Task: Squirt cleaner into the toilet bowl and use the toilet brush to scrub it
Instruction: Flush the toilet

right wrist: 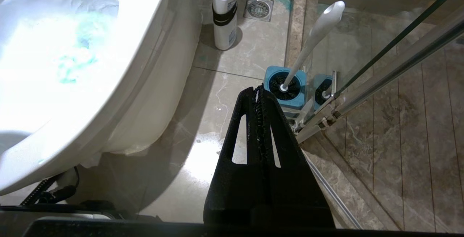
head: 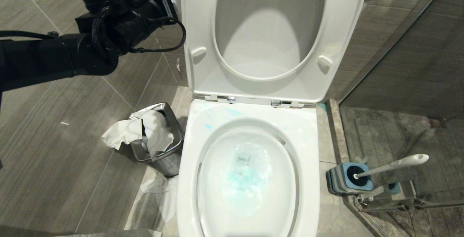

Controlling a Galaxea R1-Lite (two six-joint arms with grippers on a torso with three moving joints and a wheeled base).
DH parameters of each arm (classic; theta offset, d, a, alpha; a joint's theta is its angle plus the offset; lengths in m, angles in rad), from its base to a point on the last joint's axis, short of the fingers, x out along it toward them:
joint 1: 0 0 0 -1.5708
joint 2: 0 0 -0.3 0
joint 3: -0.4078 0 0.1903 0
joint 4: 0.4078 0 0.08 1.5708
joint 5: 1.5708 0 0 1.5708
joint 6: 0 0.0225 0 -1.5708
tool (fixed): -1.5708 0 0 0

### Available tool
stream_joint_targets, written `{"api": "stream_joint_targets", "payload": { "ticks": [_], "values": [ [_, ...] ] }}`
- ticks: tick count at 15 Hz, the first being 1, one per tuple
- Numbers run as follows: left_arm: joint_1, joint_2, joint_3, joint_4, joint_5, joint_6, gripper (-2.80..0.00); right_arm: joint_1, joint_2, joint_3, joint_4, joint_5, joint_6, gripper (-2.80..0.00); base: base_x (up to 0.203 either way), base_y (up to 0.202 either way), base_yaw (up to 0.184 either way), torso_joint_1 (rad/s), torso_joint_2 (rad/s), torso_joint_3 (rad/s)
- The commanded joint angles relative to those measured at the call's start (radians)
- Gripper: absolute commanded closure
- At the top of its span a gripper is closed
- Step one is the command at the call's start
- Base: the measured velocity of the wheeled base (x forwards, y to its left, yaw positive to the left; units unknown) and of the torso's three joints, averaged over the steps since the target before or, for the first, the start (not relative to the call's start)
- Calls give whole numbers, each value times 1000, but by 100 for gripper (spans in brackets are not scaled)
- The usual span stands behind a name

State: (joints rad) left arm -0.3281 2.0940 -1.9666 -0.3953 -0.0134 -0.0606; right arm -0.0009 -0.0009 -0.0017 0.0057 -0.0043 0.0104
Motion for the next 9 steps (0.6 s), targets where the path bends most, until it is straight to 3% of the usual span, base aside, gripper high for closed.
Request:
{"api": "stream_joint_targets", "payload": {
  "ticks": [1,9],
  "values": [
    [0,2,0,-4,1,-1,0,0,1,0,0,0,0,0,0,0,0,0,0,0],
    [-1,-23,0,-2,5,-5,0,1,1,0,0,0,0,0,0,0,0,0,0,0]
  ]
}}
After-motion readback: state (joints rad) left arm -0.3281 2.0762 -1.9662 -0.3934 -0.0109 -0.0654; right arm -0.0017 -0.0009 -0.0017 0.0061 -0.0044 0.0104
